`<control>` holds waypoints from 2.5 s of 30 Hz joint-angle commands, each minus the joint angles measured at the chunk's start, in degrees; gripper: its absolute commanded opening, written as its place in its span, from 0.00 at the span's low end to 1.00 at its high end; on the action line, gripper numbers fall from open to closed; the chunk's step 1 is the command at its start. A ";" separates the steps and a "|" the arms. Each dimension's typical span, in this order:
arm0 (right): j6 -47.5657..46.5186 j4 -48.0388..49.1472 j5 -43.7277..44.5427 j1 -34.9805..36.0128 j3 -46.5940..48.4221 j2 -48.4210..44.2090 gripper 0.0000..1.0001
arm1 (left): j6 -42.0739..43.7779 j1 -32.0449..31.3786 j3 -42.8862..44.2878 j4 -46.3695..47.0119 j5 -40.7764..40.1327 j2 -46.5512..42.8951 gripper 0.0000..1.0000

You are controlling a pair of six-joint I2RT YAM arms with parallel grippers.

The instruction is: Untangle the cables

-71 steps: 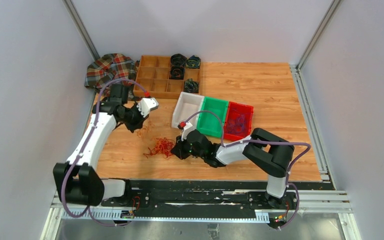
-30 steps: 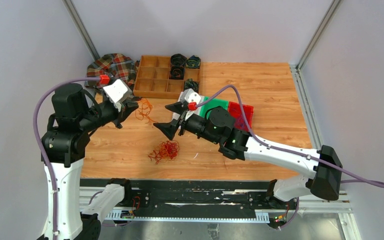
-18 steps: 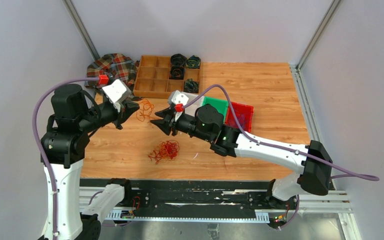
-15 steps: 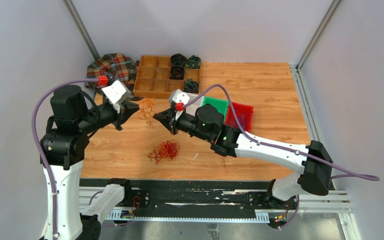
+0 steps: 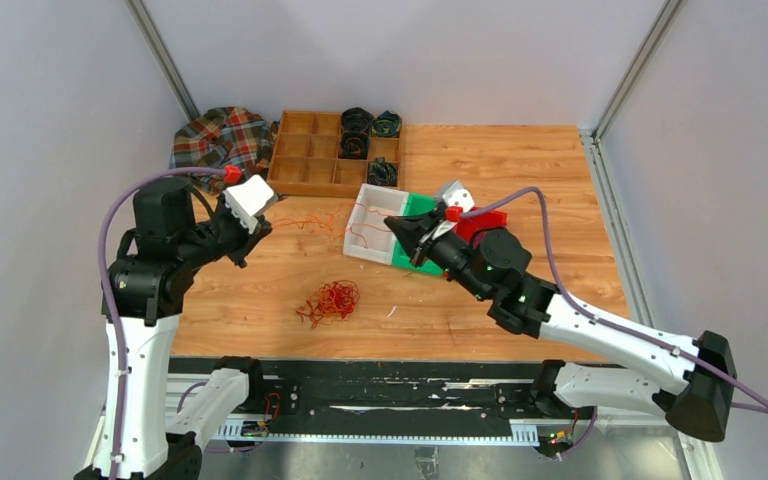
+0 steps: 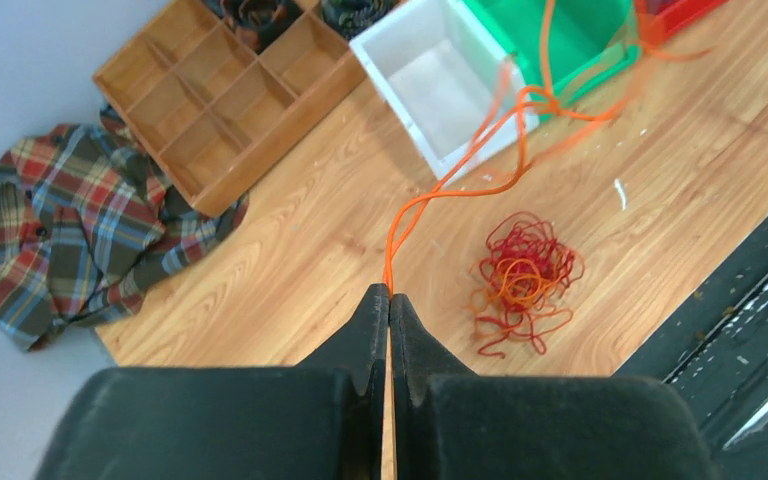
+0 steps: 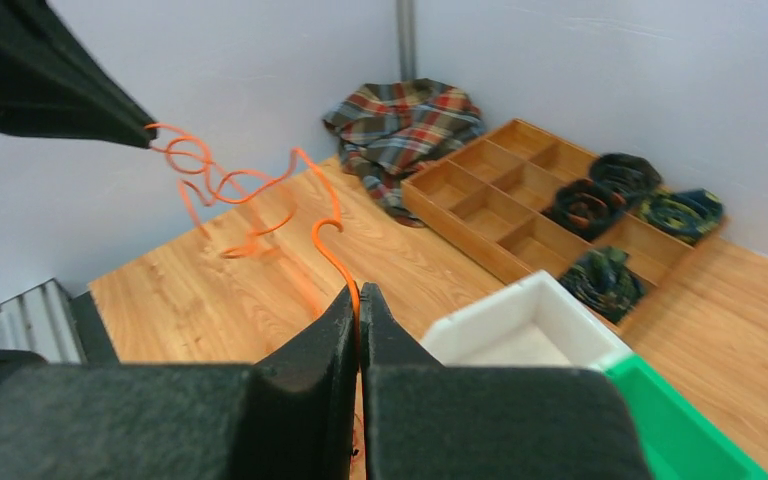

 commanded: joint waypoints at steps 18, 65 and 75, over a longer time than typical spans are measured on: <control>0.78 -14.51 3.55 -12.98 0.91 -7.41 0.01 | 1.06 0.25 -1.97 -0.06 5.54 -1.35 0.05; 0.33 -13.93 -4.50 -25.55 2.88 13.23 0.01 | -0.54 0.25 -26.66 19.03 -29.87 -9.94 0.98; 0.63 -17.82 -3.30 -25.54 6.13 18.89 0.35 | 1.40 0.25 -25.90 10.92 -17.62 -4.42 0.98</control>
